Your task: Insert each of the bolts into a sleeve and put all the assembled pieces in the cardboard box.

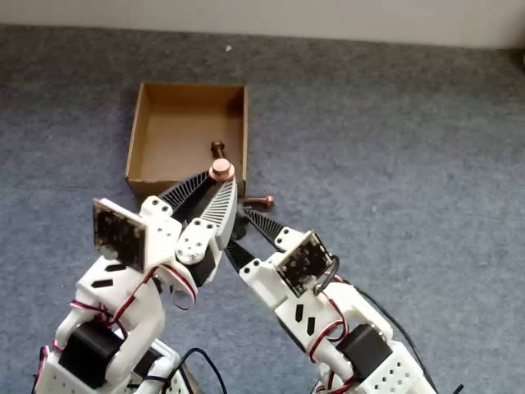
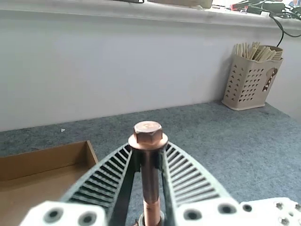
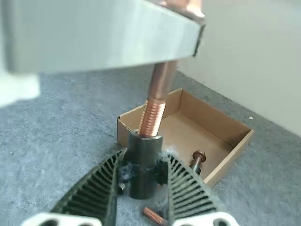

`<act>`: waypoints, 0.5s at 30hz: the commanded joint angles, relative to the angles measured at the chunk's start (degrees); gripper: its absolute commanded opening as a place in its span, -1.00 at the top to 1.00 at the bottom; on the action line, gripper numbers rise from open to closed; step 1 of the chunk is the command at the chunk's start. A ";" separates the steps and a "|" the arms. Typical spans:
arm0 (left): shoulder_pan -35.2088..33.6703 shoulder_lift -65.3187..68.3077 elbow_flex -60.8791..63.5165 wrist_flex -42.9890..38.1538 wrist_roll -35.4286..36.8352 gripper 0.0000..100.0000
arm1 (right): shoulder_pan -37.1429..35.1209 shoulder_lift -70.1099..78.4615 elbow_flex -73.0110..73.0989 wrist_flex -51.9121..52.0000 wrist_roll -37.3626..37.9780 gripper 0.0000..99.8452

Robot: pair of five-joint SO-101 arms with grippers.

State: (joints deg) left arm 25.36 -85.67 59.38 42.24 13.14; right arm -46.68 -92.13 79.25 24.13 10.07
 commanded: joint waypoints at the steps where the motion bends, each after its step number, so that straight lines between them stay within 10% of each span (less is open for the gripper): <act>1: 0.48 0.31 0.13 -0.26 0.35 0.98 | 2.15 -2.68 -5.93 -7.08 0.44 0.99; 15: -0.31 0.31 -5.05 11.87 0.00 0.52 | 2.86 -2.68 -6.29 -12.00 0.44 0.99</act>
State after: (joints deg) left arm 25.10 -85.76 58.42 47.25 13.23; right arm -44.57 -92.48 78.20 15.52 9.98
